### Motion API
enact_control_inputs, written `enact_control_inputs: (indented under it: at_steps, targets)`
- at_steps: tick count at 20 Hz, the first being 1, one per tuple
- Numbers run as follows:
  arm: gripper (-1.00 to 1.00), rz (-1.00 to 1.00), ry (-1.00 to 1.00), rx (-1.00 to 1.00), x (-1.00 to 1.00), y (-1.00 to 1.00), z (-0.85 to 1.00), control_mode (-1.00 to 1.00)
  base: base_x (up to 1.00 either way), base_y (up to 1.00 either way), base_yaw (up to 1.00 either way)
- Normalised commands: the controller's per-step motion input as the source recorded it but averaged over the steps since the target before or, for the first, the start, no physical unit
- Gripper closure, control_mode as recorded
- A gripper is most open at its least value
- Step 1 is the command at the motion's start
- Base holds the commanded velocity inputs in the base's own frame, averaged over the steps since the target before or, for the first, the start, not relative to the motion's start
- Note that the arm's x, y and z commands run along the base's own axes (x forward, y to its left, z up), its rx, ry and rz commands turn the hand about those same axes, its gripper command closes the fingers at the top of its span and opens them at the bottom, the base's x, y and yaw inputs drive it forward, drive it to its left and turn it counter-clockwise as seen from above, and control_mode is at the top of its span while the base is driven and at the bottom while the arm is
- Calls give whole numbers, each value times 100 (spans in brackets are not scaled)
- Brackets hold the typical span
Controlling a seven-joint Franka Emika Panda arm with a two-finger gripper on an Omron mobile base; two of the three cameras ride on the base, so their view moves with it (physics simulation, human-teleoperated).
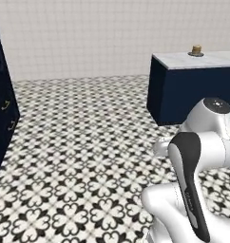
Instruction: Take the strawberry from the fridge and place it on top of the pancake, located on the dining counter.
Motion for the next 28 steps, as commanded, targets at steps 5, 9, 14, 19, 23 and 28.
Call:
enact_control_inputs:
  at_steps: [5,9,14,19,23,28]
  targets:
    - [100,0,0,0,0,0,0,100,72,-71,-57]
    - [100,0,0,0,0,0,0,100,100,1,-14]
    - [100,0,0,0,0,0,0,100,100,9,6]
    - [100,0,0,0,0,0,0,100,100,28,4]
    - [100,0,0,0,0,0,0,100,100,46,0]
    - [100,0,0,0,0,0,0,100,100,59,0]
